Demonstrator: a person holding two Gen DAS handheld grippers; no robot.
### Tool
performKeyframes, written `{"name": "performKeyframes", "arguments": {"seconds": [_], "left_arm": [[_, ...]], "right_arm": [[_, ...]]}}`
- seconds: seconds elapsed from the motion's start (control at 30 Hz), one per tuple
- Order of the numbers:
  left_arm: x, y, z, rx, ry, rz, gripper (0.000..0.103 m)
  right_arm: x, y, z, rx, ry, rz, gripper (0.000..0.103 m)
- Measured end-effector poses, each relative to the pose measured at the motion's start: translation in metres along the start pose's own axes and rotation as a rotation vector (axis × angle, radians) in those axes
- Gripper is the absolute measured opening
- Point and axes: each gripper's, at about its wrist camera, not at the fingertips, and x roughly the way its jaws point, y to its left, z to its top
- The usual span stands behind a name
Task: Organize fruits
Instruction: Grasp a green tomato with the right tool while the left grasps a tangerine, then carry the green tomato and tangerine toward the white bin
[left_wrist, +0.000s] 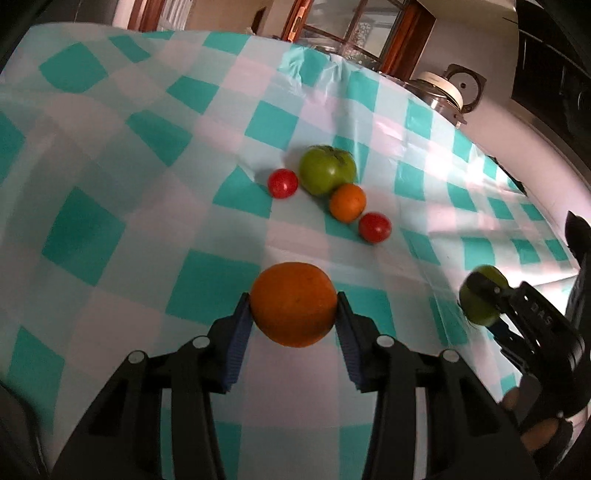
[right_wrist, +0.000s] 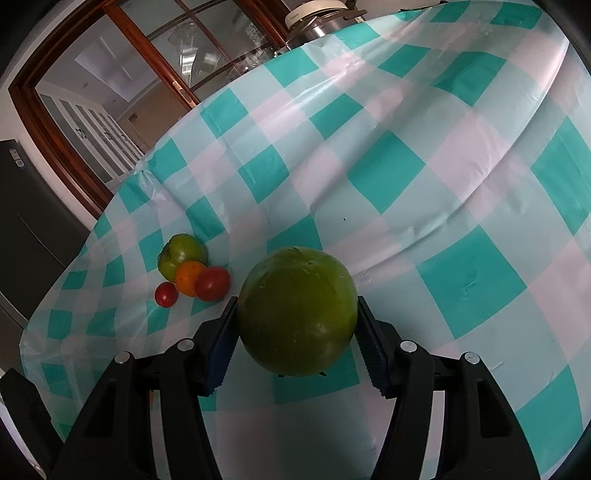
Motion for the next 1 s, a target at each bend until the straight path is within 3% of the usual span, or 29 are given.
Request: {"name": "performKeyframes", "arguments": {"seconds": [0.3, 0.83, 1.0], "left_arm": [[0.012, -0.003, -0.001, 0.007, 0.059, -0.005, 0.045], [0.013, 0.0, 0.001, 0.002, 0.061, -0.024, 0.045], [0.013, 0.005, 0.003, -0.014, 0.077, -0.067, 0.045]], "right_arm": [[0.001, 0.003, -0.001, -0.019, 0.002, -0.007, 0.06], [0.008, 0.01, -0.002, -0.054, 0.027, 0.009, 0.06], [0.008, 0.009, -0.003, -0.047, 0.03, 0.006, 0.06]]}}
